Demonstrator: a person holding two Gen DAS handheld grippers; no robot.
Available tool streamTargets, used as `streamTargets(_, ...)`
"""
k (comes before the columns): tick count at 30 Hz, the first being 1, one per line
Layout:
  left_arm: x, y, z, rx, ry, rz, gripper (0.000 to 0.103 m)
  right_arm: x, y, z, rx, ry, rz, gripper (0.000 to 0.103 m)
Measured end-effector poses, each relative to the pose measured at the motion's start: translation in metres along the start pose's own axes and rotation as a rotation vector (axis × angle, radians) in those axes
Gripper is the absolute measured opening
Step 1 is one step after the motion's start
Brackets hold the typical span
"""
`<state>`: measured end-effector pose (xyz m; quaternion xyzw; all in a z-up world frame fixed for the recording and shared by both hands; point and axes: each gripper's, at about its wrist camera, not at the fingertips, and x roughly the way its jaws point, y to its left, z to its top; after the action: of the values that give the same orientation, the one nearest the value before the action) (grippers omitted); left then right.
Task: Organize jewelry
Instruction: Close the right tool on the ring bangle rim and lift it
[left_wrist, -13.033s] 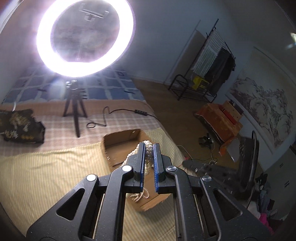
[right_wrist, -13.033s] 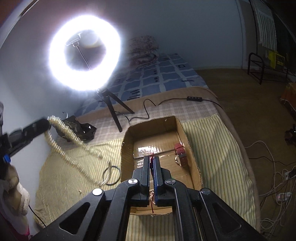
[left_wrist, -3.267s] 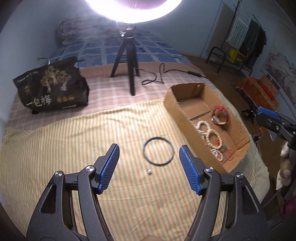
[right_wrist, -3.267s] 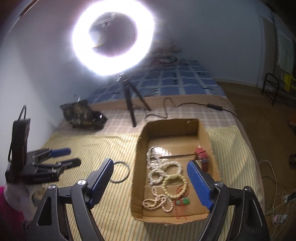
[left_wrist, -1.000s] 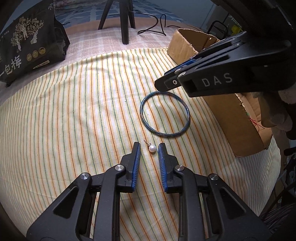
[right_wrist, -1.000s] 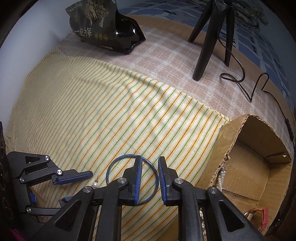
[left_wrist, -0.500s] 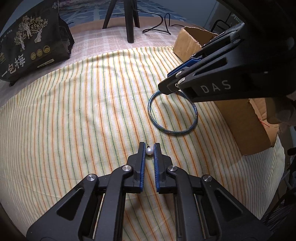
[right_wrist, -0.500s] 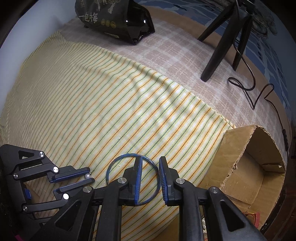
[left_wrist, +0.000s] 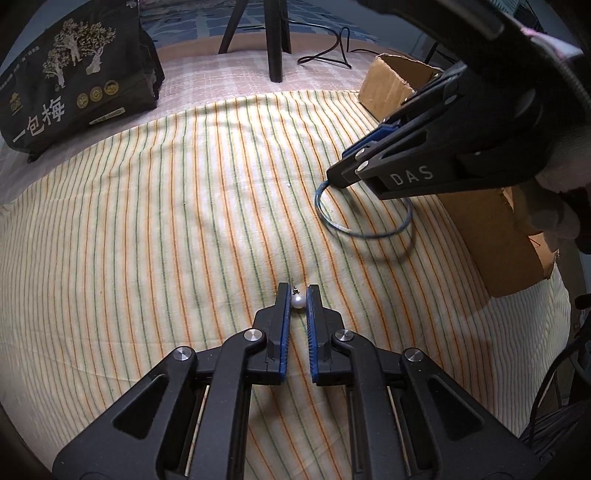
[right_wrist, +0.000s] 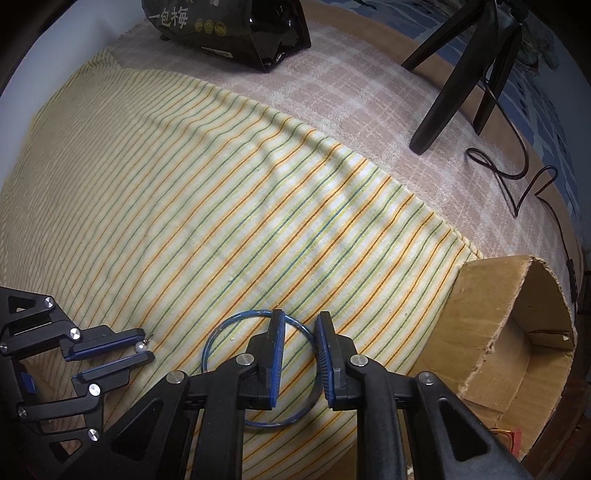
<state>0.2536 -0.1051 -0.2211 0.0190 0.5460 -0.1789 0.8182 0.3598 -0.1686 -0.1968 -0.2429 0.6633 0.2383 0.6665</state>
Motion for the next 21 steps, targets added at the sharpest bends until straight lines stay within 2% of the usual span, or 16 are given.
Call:
streamTargets(4,-0.002,0.001,-0.001,-0.002,0.001,-0.001,0.007,0.002,0.002,-0.002,-0.004,-0.005,0.008,0.012)
streamTargets(15,-0.003,0.002,-0.002,-0.004,0.003,-0.001,0.007,0.009,-0.004,-0.017,-0.009,0.011,0.028,0.013)
streamTargets(19,-0.005,0.004,-0.003,-0.004,0.003,0.000,0.007,0.006,-0.005,-0.022,-0.016,-0.002,0.023,0.007)
streamTargets(20,-0.005,0.004,-0.003,-0.004,0.003,0.001,0.007,0.005,-0.005,-0.022,-0.022,-0.009,0.017,0.007)
streamTargets(21,-0.006,0.005,-0.003,-0.005,0.003,0.002,0.007,0.004,-0.004,-0.021,-0.030,-0.014,-0.002,0.013)
